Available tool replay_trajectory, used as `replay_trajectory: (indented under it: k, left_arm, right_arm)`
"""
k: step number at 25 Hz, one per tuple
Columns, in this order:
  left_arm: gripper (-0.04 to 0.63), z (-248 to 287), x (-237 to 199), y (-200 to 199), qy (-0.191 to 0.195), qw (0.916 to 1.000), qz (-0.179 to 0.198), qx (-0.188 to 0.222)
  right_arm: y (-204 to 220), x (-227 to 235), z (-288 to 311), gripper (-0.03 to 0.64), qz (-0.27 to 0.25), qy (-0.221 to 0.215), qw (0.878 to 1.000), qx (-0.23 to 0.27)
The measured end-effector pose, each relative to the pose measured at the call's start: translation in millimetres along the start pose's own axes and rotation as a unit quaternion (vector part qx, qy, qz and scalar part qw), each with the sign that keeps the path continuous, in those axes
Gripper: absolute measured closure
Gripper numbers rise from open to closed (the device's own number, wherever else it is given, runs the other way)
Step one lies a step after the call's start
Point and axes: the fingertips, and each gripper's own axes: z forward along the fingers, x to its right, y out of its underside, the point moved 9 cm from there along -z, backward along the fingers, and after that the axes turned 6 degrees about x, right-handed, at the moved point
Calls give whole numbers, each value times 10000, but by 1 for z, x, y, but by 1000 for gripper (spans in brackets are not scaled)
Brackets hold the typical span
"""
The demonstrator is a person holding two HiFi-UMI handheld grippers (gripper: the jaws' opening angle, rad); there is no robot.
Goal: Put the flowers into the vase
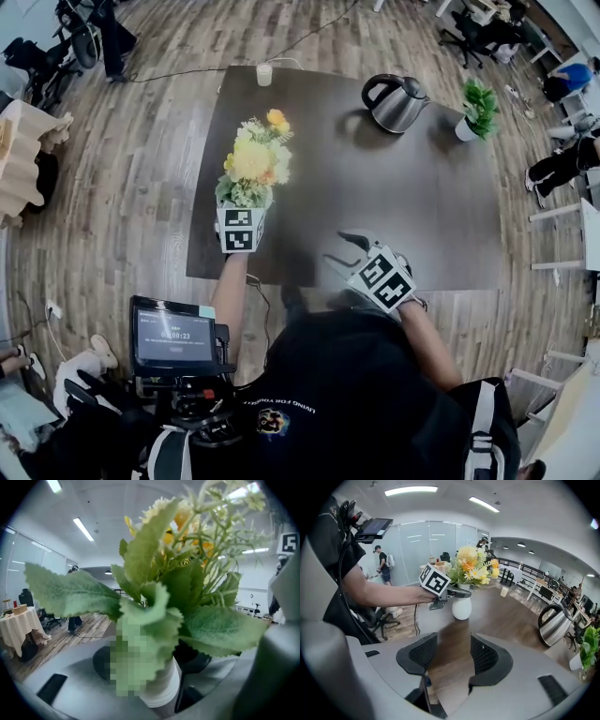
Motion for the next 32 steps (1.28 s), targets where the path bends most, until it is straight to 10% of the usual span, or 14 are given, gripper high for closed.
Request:
replay_trajectory:
  k: [32]
  left_arm:
    - [253, 5, 3, 8, 216, 9994, 269, -80]
  right_arm:
    - [8, -4, 7, 391, 75, -160, 9998, -54]
